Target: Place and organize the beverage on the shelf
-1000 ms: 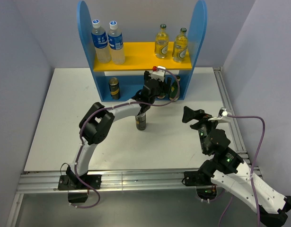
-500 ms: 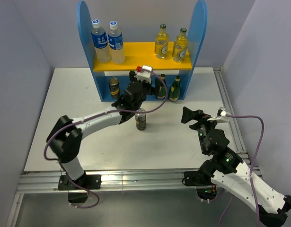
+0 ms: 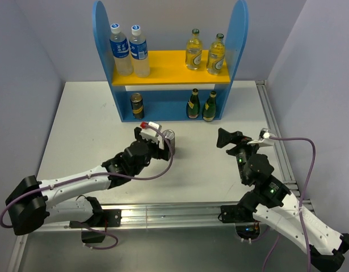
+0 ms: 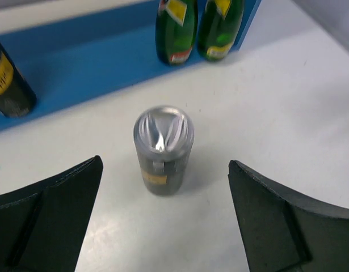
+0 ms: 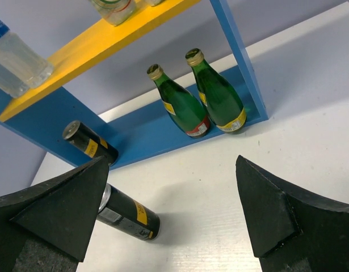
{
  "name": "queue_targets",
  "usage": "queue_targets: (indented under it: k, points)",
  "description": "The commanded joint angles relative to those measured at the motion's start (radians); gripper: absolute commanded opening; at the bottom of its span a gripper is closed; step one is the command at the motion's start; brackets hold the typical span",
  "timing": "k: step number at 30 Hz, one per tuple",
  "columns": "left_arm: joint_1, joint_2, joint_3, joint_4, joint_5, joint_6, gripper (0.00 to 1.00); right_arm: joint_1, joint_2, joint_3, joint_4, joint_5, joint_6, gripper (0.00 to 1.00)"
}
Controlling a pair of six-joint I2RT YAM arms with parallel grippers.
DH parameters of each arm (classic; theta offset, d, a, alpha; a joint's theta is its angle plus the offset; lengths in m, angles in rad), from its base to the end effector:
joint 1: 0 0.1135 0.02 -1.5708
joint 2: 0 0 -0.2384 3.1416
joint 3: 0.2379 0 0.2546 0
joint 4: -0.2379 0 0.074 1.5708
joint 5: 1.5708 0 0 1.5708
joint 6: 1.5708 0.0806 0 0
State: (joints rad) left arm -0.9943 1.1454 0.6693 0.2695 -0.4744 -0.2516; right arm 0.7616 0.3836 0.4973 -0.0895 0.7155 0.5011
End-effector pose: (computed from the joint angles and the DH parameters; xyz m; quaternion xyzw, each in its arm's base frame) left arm 0.2007 -0.2412 0.2407 0.1358 0.7568 -0.2094 0.6041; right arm 0.1615 0.0809 0.2937 0.1635 0.6813 0.1982 0.6855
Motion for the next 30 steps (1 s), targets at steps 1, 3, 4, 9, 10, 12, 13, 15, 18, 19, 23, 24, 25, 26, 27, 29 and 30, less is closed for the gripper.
queue_targets:
  k: [1,3,4,9,10,12,13,15,18,19,23,24,25,26,27,29,30]
  points:
    - [-0.012,-0.009,-0.049,0.017,0.017,-0.077,1.0,0.007,0.018,0.003,0.031,0.005,0.004,1.0]
    - [-0.013,0.017,-0.073,0.062,0.011,-0.089,0.99,0.008,0.014,0.003,0.027,0.009,0.002,1.0]
    - [-0.014,0.031,-0.077,0.079,0.01,-0.089,0.99,0.007,0.006,0.003,0.025,0.01,0.002,1.0]
    - [-0.014,0.166,-0.057,0.175,0.022,-0.1,0.99,0.008,0.0,0.003,0.017,0.015,0.002,1.0]
    - [-0.014,0.187,-0.053,0.191,0.025,-0.098,0.99,0.008,0.001,0.003,0.016,0.016,0.002,1.0]
    - [-0.014,0.247,-0.031,0.218,0.019,-0.098,0.99,0.008,0.0,0.001,0.017,0.015,0.002,1.0]
    - [-0.014,0.267,-0.024,0.247,0.019,-0.097,0.99,0.007,0.0,0.001,0.017,0.016,0.002,1.0]
    - [-0.012,0.333,0.007,0.261,-0.007,-0.087,0.99,0.007,0.0,0.001,0.019,0.015,0.004,1.0]
    - [-0.009,0.405,0.039,0.313,-0.036,-0.074,0.97,0.007,0.0,0.001,0.014,0.015,0.005,1.0]
    - [-0.004,0.422,0.05,0.327,-0.036,-0.074,0.95,0.008,-0.005,0.0,0.016,0.015,0.007,1.0]
    - [0.013,0.494,0.09,0.367,-0.059,-0.057,0.46,0.007,-0.008,-0.002,0.017,0.013,0.004,1.0]
    - [0.013,0.499,0.101,0.359,-0.07,-0.058,0.3,0.008,-0.008,0.0,0.017,0.015,0.004,1.0]
    - [0.013,0.502,0.117,0.353,-0.081,-0.057,0.15,0.007,-0.006,0.001,0.013,0.018,0.007,1.0]
    - [0.013,0.499,0.122,0.347,-0.082,-0.054,0.0,0.007,-0.008,0.001,0.011,0.016,0.007,1.0]
    - [0.013,0.49,0.125,0.344,-0.092,-0.052,0.0,0.008,-0.009,0.0,0.013,0.016,0.007,1.0]
    - [0.013,0.469,0.133,0.343,-0.128,-0.028,0.0,0.007,-0.011,-0.002,0.016,0.013,0.007,1.0]
    - [0.014,0.464,0.138,0.338,-0.147,-0.015,0.0,0.008,-0.011,-0.003,0.016,0.013,0.007,1.0]
